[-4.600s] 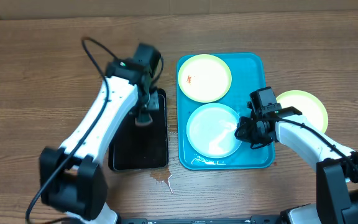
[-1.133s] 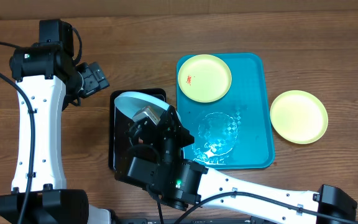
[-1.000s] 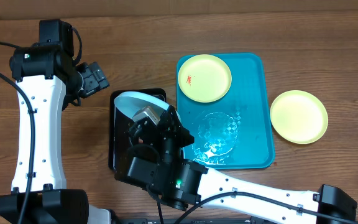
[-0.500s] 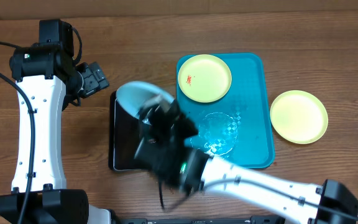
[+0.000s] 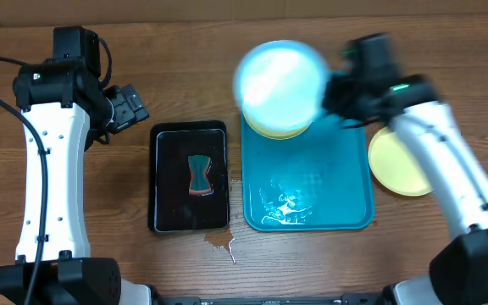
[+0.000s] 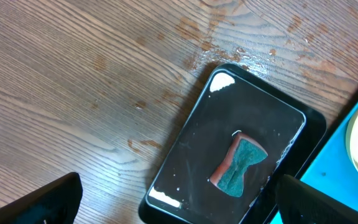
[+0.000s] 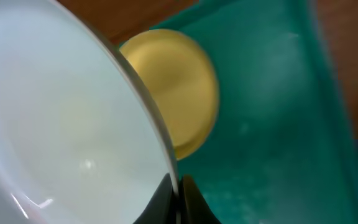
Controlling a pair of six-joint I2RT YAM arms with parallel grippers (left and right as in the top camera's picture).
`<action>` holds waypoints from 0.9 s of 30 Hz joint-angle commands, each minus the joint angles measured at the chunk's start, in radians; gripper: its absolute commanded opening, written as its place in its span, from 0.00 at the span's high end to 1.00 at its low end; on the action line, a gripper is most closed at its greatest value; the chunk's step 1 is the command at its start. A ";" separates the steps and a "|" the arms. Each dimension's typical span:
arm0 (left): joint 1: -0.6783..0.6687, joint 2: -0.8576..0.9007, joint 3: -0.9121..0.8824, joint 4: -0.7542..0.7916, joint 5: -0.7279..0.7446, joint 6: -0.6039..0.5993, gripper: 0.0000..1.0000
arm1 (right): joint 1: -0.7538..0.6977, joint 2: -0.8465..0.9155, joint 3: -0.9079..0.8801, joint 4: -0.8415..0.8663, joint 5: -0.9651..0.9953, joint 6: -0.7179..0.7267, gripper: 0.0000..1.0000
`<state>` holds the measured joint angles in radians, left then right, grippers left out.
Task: Clean dirty plates on tray and stack at the side
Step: 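Carry white plate right and stack it on the yellow plate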
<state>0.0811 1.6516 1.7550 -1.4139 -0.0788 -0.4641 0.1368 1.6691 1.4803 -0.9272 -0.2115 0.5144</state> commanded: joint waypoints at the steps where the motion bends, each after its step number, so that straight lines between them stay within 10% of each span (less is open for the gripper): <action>1: 0.003 0.003 0.015 0.000 0.001 0.019 0.00 | -0.215 -0.031 0.009 -0.068 -0.047 0.021 0.96; 10: 0.003 0.003 0.015 0.001 0.001 0.019 0.00 | -0.571 -0.001 -0.239 -0.158 0.047 -0.061 0.96; 20: 0.003 0.003 0.015 0.001 0.001 0.019 0.00 | -0.637 -0.005 -0.400 -0.071 0.055 -0.074 0.96; 24: 0.003 0.003 0.015 0.001 0.001 0.019 0.00 | -0.633 -0.042 -0.341 -0.132 0.054 -0.074 0.56; 27: 0.003 0.003 0.015 0.001 0.001 0.019 0.00 | -0.597 -0.106 -0.289 -0.171 0.051 -0.075 0.47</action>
<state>0.0811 1.6516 1.7550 -1.4143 -0.0788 -0.4641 -0.4896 1.6562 1.1172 -1.0904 -0.1562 0.4446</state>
